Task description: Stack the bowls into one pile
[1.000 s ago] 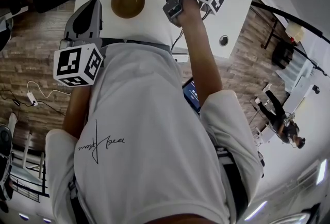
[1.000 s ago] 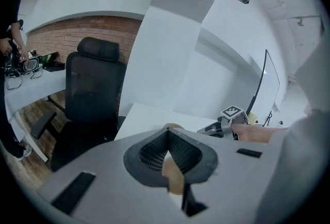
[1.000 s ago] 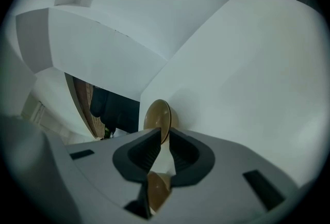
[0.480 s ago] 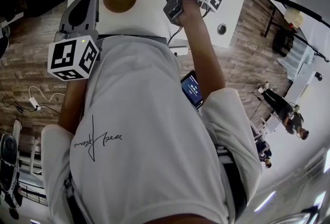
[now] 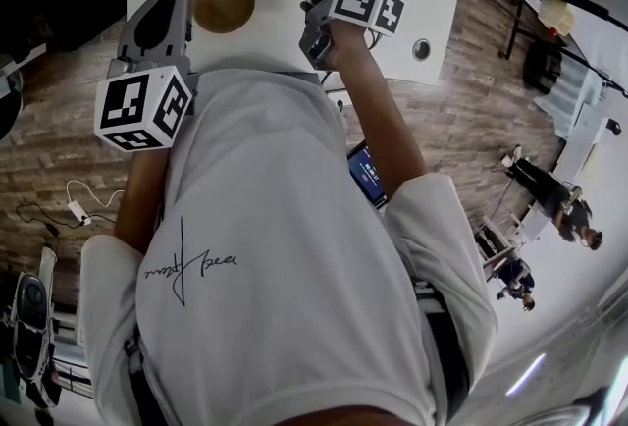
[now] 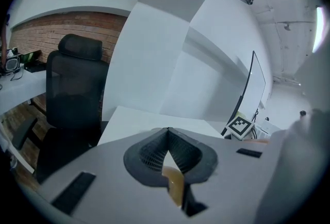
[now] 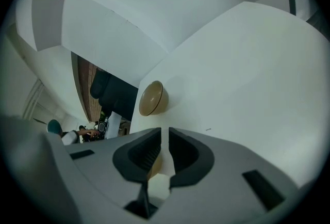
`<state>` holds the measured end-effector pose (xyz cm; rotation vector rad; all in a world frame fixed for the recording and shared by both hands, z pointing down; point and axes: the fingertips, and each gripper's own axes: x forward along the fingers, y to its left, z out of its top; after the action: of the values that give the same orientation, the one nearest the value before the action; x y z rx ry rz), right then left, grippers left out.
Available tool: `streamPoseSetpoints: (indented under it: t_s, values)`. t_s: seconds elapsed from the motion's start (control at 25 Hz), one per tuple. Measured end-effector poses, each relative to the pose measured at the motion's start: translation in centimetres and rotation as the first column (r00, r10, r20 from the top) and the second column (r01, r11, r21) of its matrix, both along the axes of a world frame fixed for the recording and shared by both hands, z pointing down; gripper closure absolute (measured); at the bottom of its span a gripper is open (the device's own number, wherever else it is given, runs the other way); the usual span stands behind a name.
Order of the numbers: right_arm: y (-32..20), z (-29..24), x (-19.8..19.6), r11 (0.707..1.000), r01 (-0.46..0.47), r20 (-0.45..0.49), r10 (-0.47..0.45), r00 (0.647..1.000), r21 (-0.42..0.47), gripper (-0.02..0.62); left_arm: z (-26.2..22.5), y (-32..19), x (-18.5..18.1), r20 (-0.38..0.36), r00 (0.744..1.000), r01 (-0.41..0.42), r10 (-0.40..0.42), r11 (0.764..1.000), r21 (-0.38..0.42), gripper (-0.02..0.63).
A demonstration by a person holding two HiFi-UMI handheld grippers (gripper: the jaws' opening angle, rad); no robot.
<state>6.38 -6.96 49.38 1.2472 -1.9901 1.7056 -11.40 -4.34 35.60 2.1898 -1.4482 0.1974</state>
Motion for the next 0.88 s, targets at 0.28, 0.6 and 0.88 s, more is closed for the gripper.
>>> streamPoseSetpoints:
  t_s: [0.28, 0.6, 0.88]
  values:
    - [3.0, 1.1, -2.4, 0.994, 0.103, 0.001, -0.103, 0.995, -0.023, 0.537, 0.0, -0.7, 0.7, -0.006, 1.000, -0.027, 0.027, 1.000, 0.002, 0.603]
    - [5.1, 2.1, -4.3, 0.985, 0.160, 0.020, -0.159, 0.987, -0.067, 0.517, 0.2, -0.3, 0.6, -0.012, 0.999, -0.030, 0.030, 1.000, 0.000, 0.603]
    - [5.7, 2.8, -5.1, 0.977, 0.187, 0.049, -0.183, 0.982, -0.099, 0.514, 0.2, -0.2, 0.8, -0.017, 1.000, -0.014, 0.014, 1.000, -0.004, 0.603]
